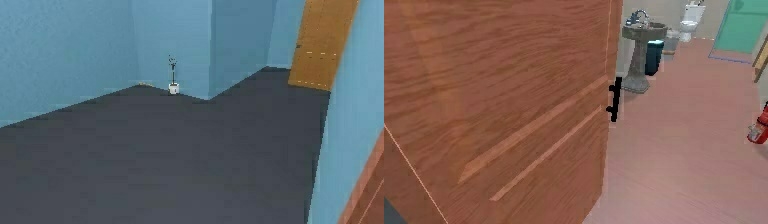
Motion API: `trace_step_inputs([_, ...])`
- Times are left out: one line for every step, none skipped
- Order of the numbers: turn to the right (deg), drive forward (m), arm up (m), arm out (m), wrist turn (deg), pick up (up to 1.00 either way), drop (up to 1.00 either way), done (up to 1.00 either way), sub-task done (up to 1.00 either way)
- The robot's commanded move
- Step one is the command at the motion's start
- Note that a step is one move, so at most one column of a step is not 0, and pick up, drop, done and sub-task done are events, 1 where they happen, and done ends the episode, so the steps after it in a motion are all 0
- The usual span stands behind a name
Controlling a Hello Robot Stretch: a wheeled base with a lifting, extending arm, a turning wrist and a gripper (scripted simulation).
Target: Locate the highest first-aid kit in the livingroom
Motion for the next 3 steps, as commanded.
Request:
trace_step_inputs([0.0, 0.05, 0.00, 0.00, 0.0, 0.00, 0.00, 0.00, 0.00])
trace_step_inputs([-6.0, 0.00, 0.00, 0.00, 0.0, 0.00, 0.00, 0.00, 0.00])
trace_step_inputs([0.0, 0.30, 0.00, 0.00, 0.0, 0.00, 0.00, 0.00, 0.00])
